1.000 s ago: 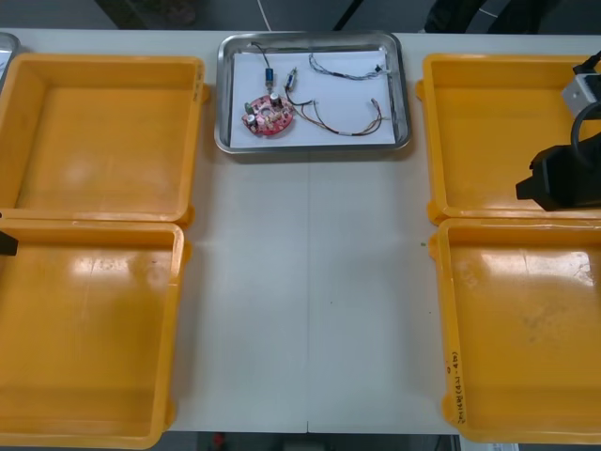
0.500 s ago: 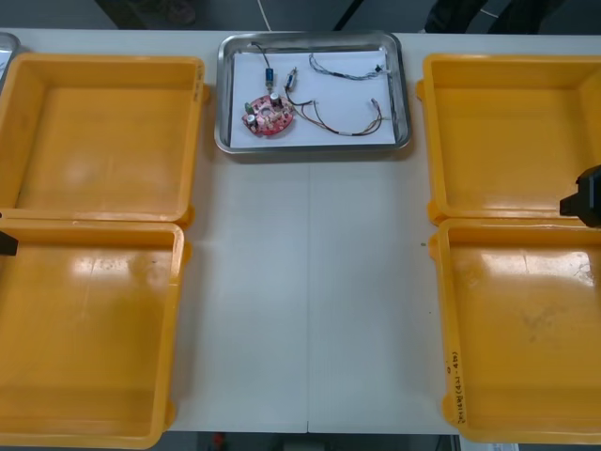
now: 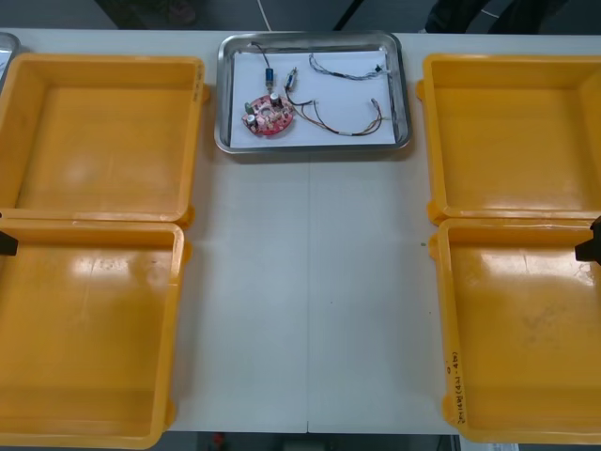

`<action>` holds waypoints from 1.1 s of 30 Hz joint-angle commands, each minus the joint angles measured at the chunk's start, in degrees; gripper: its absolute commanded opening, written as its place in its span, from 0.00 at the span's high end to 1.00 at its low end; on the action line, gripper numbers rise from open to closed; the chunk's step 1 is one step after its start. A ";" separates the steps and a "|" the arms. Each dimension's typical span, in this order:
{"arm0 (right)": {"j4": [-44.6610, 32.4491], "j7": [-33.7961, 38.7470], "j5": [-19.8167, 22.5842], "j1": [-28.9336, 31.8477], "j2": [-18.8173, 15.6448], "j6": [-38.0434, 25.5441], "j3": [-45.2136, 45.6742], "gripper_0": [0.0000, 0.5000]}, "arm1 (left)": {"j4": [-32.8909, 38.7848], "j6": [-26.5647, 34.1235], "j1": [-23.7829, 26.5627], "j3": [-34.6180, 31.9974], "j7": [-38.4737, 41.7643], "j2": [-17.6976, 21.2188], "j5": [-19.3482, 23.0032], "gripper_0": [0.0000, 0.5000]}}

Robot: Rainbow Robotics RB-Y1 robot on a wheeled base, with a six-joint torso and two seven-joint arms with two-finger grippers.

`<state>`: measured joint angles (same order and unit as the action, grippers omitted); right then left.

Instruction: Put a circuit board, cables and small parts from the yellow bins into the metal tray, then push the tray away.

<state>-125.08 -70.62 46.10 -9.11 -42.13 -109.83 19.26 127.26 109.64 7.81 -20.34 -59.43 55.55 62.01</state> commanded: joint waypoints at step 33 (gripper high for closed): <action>-0.25 -1.01 1.63 0.06 -1.02 -0.17 0.96 0.00 | 1.23 0.36 -0.78 -1.54 1.24 2.72 0.39 0.00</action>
<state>-124.79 -70.81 47.27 -9.11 -42.13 -109.83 19.26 127.26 109.64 7.81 -20.34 -59.43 55.55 62.01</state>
